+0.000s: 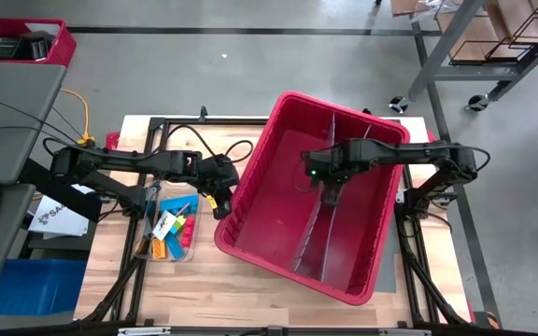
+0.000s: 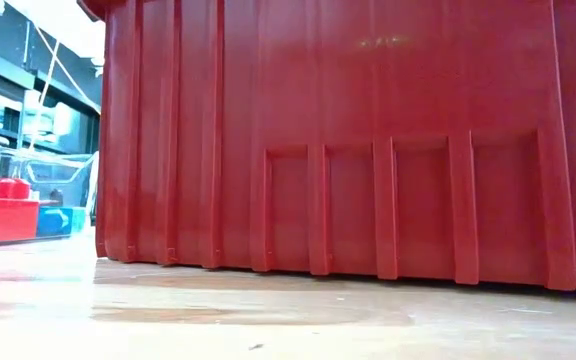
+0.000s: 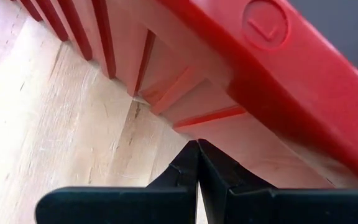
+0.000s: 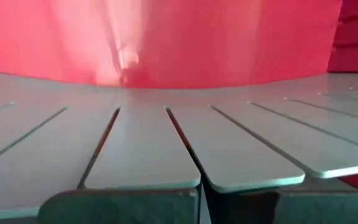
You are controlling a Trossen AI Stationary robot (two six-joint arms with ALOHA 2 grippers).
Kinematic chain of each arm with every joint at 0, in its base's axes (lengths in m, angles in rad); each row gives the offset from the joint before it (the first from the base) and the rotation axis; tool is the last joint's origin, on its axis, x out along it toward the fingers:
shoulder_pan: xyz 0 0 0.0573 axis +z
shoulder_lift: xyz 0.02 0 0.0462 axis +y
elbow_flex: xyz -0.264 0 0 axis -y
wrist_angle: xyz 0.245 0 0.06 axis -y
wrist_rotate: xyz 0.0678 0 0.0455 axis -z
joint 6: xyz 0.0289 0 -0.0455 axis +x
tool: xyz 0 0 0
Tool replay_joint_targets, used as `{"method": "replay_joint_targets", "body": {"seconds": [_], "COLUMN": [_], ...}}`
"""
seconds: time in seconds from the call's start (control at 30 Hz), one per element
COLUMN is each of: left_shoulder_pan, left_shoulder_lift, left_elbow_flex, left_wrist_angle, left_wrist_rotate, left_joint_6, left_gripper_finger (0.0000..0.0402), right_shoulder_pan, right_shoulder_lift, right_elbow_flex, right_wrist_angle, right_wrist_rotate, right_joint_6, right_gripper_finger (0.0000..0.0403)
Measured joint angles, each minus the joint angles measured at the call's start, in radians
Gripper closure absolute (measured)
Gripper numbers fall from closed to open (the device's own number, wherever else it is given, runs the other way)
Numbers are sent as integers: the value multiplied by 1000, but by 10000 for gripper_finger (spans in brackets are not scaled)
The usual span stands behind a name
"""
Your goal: Sort Items/Unsort Items
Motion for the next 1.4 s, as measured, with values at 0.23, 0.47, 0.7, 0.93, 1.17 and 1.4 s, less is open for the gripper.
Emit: {"method": "replay_joint_targets", "body": {"seconds": [0.23, 0.47, 0.7, 0.93, 1.17, 1.4], "left_shoulder_pan": [0, 0, 0, -5, -10, 38], "left_shoulder_lift": [0, 0, 0, 0, -9, -14], "left_elbow_flex": [0, 0, 0, 0, 0, 0], "left_wrist_angle": [-4, -11, -11, 1, 132, 165], "left_wrist_rotate": [0, 1, 1, 0, -4, -45], "left_joint_6": [-1, 0, 10, 20, 115, 137], "left_gripper_finger": [401, 401, 401, 402, 401, 402], "right_shoulder_pan": [0, 2, 17, 34, 74, 47], "right_shoulder_lift": [27, 28, 28, 13, -25, -26], "right_elbow_flex": [-1, 8, 6, 6, 78, 284], "right_wrist_angle": [90, 231, 146, 79, 40, 186], "right_wrist_rotate": [-36, -33, -47, -93, -89, 19], "right_joint_6": [10, 28, 28, 40, 90, 155], "right_gripper_finger": [403, 403, 403, 403, 403, 403]}}
